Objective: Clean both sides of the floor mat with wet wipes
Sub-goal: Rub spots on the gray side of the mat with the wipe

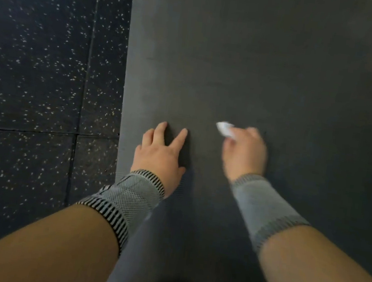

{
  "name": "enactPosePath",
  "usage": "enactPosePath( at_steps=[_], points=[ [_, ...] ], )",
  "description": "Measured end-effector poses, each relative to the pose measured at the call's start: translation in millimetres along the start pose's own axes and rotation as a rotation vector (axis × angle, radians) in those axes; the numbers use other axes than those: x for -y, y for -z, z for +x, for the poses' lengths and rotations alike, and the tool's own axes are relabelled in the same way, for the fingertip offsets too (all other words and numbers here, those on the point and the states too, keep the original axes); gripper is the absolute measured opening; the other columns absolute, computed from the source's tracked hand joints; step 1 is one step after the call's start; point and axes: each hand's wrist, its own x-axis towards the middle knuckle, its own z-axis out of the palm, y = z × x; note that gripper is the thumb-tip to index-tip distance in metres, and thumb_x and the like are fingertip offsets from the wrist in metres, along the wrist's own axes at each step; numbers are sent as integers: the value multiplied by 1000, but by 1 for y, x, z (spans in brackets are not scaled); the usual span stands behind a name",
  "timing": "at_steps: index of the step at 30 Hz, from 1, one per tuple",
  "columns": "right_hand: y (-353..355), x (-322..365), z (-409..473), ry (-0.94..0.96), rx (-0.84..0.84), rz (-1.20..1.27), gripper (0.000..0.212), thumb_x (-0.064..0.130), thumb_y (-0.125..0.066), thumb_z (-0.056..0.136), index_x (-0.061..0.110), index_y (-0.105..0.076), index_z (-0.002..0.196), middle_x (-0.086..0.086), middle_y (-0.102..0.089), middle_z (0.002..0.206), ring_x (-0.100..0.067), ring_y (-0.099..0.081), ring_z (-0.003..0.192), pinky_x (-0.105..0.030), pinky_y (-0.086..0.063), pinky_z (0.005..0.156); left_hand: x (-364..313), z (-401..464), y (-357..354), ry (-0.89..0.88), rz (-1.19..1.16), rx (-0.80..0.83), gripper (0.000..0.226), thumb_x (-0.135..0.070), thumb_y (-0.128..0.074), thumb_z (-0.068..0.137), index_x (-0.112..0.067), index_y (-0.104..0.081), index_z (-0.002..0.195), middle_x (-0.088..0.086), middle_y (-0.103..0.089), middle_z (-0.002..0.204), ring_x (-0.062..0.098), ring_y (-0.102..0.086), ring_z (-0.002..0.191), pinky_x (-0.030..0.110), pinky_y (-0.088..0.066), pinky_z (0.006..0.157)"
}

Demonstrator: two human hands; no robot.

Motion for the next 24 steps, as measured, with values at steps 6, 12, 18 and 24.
enactPosePath(
  at_steps=[6, 12, 18, 24],
  points=[
    [-8, 5, -5, -120, 41, 15, 29, 10, -48, 88, 12, -67, 109, -16, -57, 102, -32, -53, 89, -29, -31, 70, -37, -3, -2, 95, 31, 94, 86, -29, -57, 87, -36, -1, 153, 10, 22, 158, 35, 12, 145, 54, -13, 117],
    [18, -45, 8, -21, -13, -64, 33, 12, -52, 87, 23, -68, 114, -12, -55, 94, -32, -54, 81, -34, -34, 68, -46, 17, -2, -25, 101, 104, 82, -33, -49, 90, -2, -7, 153, 4, 9, 162, 25, 4, 148, 42, -18, 119],
    [6, -16, -21, -79, 154, 48, 24, 20, -51, 91, 17, -67, 109, -12, -57, 100, -32, -55, 89, -31, -33, 68, -57, 22, -13, -26, 280, 154, 72, -29, -35, 95, 12, -8, 148, 28, 3, 158, 37, 8, 147, 46, -11, 120],
    [30, -76, -21, -174, -48, 42, 29, 10, -57, 84, 17, -71, 108, -14, -56, 93, -33, -55, 82, -28, -34, 72, -62, 14, -4, 53, 155, 126, 79, -28, -49, 93, 5, -6, 150, 12, 11, 161, 29, 4, 148, 40, -21, 119]
  ],
)
